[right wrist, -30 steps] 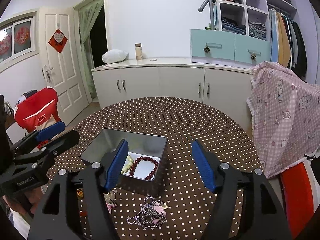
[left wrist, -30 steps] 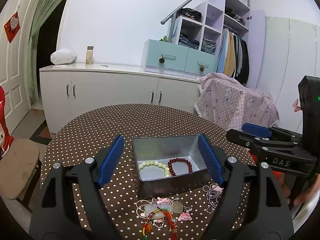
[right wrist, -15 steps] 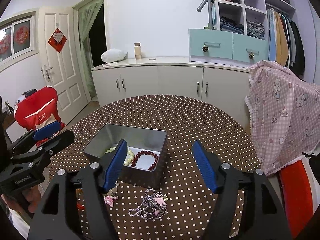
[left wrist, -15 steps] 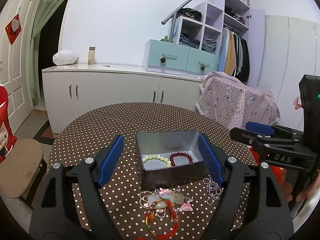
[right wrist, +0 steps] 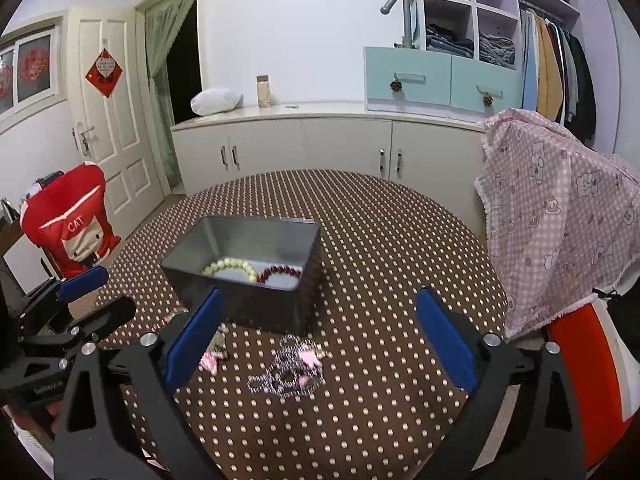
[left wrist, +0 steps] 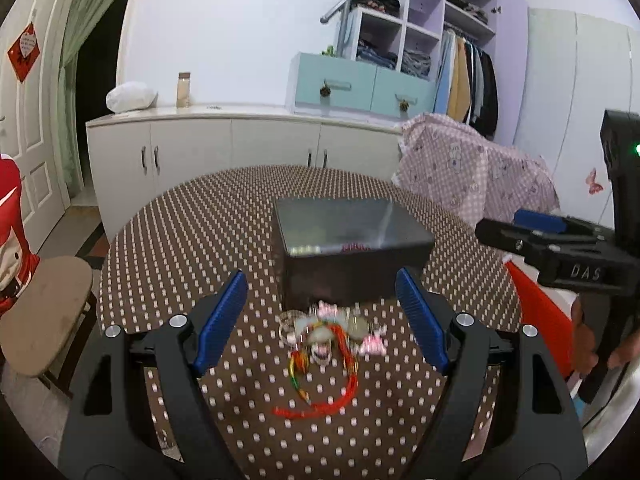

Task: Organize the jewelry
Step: 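Raise both open grippers out of the grey box, then grasp the rainbow cord with the left gripper while the right gripper moves toward the jade pendant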

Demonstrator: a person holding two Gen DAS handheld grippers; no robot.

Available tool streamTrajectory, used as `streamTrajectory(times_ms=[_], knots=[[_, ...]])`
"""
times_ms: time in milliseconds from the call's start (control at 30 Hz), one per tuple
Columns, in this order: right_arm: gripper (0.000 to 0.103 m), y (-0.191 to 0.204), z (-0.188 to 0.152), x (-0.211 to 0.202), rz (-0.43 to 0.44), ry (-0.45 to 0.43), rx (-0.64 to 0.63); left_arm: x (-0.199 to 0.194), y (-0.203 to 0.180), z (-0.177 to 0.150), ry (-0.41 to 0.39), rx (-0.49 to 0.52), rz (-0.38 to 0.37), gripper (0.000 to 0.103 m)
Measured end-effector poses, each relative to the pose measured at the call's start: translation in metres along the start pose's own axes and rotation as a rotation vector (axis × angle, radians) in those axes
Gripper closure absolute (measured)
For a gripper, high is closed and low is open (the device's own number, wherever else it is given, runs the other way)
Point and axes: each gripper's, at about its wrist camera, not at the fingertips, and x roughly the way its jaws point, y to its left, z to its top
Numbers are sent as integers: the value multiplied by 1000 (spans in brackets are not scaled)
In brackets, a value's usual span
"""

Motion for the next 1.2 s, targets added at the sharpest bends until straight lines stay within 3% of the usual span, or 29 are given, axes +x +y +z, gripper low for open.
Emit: streamTrajectory(times_ms=[600,633,700,800,933,1200], knots=[[9,6,-41,11,11,125,35,20,4,-47,151,-90,-15,20],[9,6,-43,11,7,129,40,21,5,-49,151,-104,-12,23],[9,6,-43,12,0,133,42,24,5,-51,161,-110,-16,39],[9,5,-44,13,0,138,50,28,4,-52,164,-100,27,66],[9,6,-44,14,5,141,50,26,9,-52,168,-131,3,87],[9,12,-46,17,30,146,44,15,18,-55,132,-152,10,90]])
